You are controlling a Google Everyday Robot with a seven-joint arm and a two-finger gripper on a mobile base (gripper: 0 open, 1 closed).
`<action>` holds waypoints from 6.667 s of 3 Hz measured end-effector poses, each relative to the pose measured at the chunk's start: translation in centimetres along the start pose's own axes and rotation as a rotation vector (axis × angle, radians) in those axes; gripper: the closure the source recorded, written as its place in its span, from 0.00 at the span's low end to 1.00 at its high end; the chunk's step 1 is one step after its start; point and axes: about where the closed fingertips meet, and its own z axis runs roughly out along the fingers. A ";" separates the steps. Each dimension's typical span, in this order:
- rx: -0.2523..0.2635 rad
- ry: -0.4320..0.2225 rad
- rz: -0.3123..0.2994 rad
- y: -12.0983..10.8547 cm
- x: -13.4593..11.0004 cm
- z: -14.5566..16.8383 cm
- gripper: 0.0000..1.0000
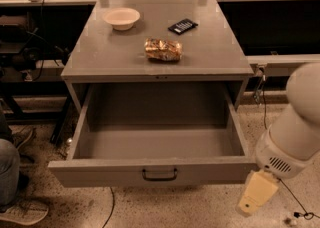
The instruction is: Close top drawer
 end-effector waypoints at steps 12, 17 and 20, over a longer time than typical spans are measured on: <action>0.183 -0.735 0.370 -17.3 -13.7 11.3 1.00; 0.306 -0.877 0.507 -20.3 -12.3 8.8 1.00; 0.246 -0.915 0.469 -23.8 -16.9 10.6 1.00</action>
Offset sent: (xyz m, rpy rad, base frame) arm -0.0141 -0.0178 -0.1589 -0.0484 0.0381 -0.2334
